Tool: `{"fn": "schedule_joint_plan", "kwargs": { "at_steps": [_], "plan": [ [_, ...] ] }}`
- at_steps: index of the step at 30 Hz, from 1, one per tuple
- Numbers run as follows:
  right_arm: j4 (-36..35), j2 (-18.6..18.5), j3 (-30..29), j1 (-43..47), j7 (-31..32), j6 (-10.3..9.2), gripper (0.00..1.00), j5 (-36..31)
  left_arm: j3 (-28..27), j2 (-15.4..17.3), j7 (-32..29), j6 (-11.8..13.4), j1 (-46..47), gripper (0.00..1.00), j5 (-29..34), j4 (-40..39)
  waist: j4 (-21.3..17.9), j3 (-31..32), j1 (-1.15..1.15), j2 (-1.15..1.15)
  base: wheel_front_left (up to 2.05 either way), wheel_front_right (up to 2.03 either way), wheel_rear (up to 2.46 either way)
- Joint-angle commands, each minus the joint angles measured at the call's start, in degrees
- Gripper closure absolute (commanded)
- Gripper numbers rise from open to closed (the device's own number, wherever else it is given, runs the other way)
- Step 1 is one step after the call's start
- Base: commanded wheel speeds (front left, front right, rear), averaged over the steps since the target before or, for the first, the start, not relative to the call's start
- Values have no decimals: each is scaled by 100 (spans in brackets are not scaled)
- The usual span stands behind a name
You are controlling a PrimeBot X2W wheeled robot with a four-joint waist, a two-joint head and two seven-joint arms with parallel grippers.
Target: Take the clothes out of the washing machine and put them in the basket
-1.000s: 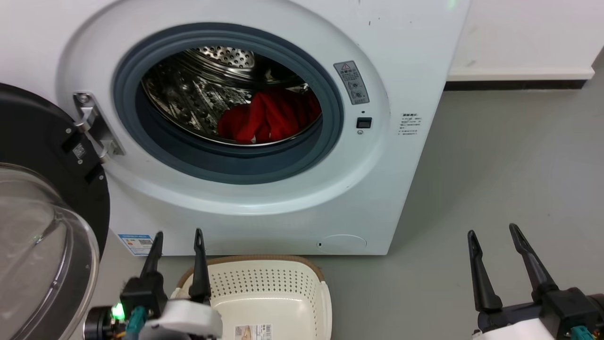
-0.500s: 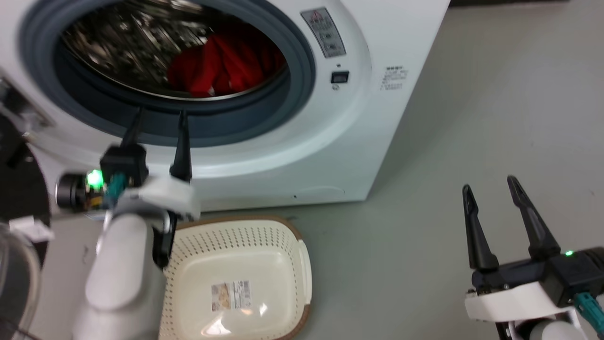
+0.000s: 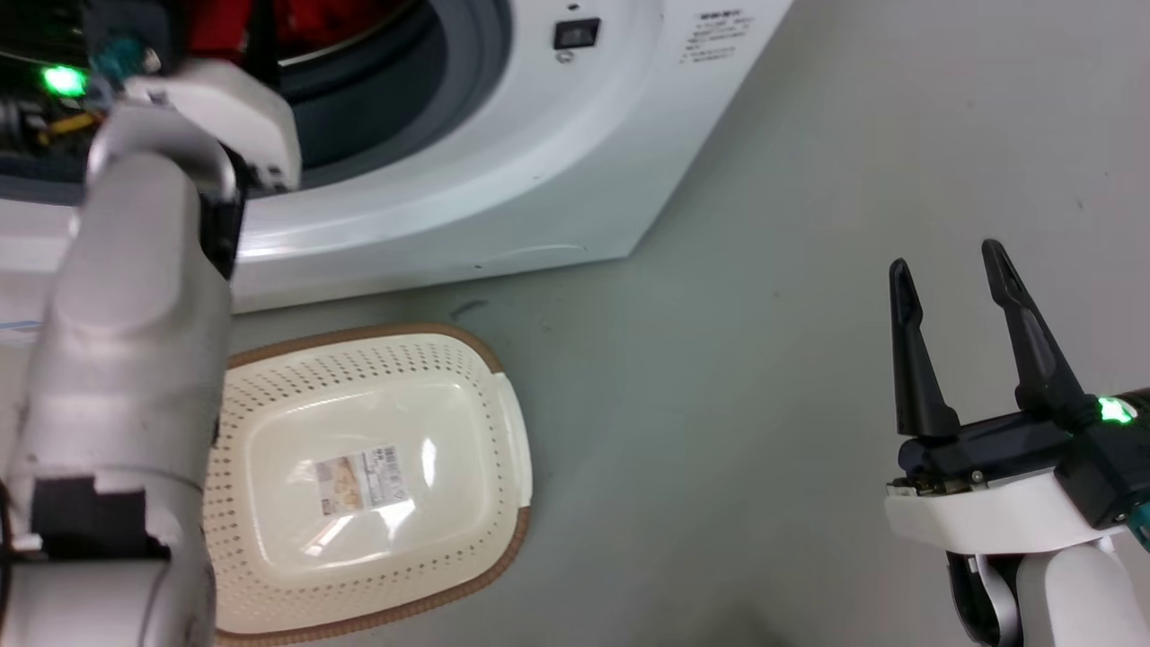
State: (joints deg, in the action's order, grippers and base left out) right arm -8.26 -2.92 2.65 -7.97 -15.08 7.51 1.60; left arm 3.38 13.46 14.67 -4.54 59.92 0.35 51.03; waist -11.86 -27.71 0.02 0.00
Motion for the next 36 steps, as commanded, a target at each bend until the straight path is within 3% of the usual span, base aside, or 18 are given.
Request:
{"fn": "schedule_joint_plan", "kwargs": {
  "at_steps": [1,10,21,28,36],
  "plan": [
    [-55,8,51,-129,-14,-4,0,75,-20,69,-142,18,313,0,-3,272,-260,-308,-2,0,0,0,0],
    [-210,7,128,-431,-14,-4,0,275,41,583,-1204,-58,1891,0,19,1477,-593,-939,-2,0,0,0,0],
    [-347,7,177,-582,-14,-4,0,502,329,864,-2381,-172,3005,0,128,2025,-822,-1509,-2,0,0,0,0],
    [-398,7,142,-646,-14,-4,0,589,375,780,-2888,-162,3207,0,27,2150,-828,-1709,-2,0,0,0,0],
    [-414,7,228,-717,-14,-4,0,663,561,749,-3014,-171,3171,0,108,2216,-852,-1792,-2,0,0,0,0]
  ]
}}
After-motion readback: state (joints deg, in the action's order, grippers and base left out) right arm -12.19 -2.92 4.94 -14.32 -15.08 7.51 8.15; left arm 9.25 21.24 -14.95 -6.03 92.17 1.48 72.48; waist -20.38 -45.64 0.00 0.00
